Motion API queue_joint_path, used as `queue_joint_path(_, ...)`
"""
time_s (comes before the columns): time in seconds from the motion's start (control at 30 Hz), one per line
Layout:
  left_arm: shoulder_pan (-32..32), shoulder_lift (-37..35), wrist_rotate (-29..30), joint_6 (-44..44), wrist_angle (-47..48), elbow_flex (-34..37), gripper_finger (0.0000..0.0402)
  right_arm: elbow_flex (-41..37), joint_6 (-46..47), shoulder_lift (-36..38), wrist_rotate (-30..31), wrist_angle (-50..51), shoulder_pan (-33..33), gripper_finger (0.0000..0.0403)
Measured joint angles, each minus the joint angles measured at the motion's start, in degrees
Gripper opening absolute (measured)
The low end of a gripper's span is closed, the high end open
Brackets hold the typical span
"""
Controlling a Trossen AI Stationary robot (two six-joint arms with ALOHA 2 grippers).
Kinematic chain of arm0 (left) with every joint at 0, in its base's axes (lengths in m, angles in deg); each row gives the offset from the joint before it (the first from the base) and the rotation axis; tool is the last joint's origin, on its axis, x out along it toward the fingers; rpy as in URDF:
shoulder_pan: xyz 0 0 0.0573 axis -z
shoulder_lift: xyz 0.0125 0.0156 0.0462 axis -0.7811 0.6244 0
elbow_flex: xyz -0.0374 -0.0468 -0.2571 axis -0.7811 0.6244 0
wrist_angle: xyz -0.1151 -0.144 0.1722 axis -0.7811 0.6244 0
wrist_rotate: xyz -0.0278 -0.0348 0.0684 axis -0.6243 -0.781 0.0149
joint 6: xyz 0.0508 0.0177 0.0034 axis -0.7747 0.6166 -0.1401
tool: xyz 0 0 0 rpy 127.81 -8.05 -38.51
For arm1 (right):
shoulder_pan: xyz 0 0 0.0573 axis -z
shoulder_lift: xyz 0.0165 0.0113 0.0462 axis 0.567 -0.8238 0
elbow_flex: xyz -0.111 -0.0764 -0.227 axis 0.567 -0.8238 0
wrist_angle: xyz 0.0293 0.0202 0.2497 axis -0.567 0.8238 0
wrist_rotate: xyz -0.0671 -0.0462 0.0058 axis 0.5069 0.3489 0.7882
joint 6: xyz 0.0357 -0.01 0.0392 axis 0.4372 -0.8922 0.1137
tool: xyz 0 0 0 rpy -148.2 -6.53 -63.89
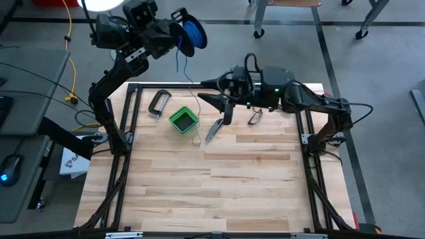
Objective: Coil cords
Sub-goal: Coil the blue wire onto the spool
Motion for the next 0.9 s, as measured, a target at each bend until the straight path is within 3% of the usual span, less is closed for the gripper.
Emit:
queue_joint_path(0.6,0.2,0.0,0.1,-1.4,0.1,0.0,0.0001,0.0,-3.1,-5.6,-0.2,-1.6,-0.3,0.0200)
queue_joint_path(0.73,0.2,0.0,0.1,-1.4,0.0,0.0,0.0001,0.0,-6.6,-5.6,4.0,-1.6,-0.3,0.0200)
queue_joint_path(0.9,0.1,0.0,0.1,-1.4,0.0,0.0,0.0001,0.0,-11.7,-5.6,4.7,-1.6,-1.1,0.0200)
